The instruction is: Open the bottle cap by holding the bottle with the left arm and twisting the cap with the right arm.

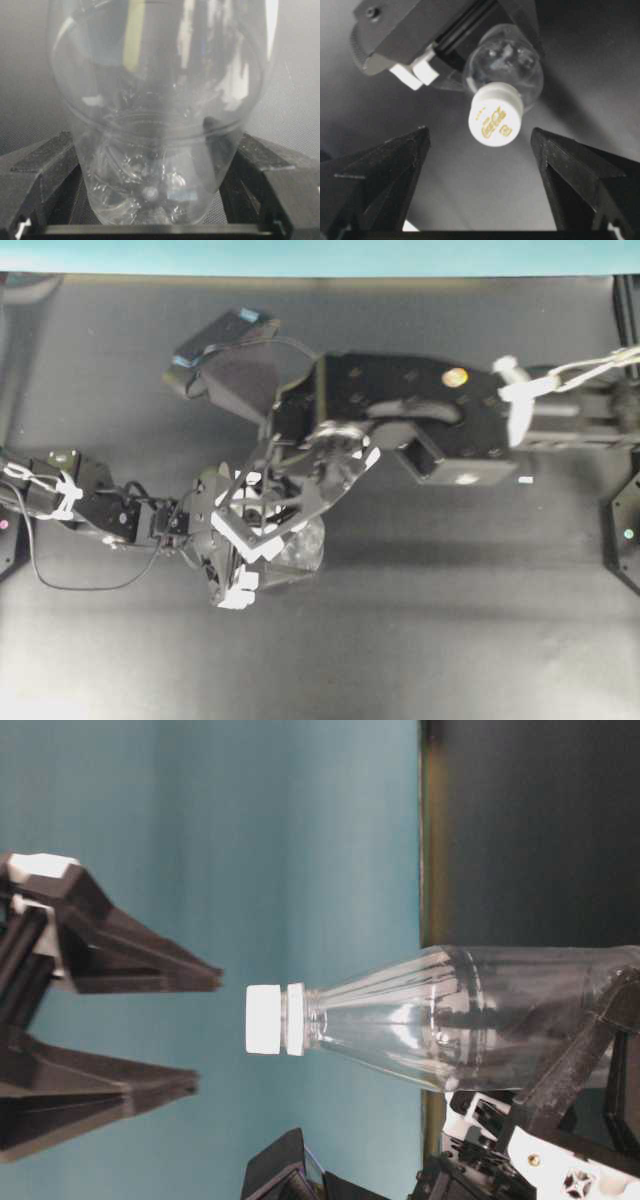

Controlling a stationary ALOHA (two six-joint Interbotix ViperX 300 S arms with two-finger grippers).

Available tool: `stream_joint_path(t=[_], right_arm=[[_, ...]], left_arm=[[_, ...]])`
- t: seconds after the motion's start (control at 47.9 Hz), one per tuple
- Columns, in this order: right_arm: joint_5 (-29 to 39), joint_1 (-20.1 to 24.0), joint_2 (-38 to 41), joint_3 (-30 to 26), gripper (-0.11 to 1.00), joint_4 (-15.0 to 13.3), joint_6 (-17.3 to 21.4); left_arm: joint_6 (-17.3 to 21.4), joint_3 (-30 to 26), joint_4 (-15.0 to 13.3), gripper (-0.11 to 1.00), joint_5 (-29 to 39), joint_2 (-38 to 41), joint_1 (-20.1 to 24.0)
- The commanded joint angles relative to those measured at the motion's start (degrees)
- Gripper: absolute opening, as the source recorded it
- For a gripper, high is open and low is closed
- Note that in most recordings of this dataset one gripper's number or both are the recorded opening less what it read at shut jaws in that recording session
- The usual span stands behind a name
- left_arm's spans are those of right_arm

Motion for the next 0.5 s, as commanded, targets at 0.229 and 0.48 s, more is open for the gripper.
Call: stream_joint_path(t=[0.229,0.48], right_arm=[[0.0,1.8,-0.3,2.9,0.78,0.0,0.6],[-1.4,1.7,-0.2,3.9,0.66,-0.1,0.2]], left_arm=[[0.0,-0.3,0.2,0.81,0.1,-0.1,-0.1],[0.0,-0.4,0.2,0.81,0.1,-0.1,-0.2]])
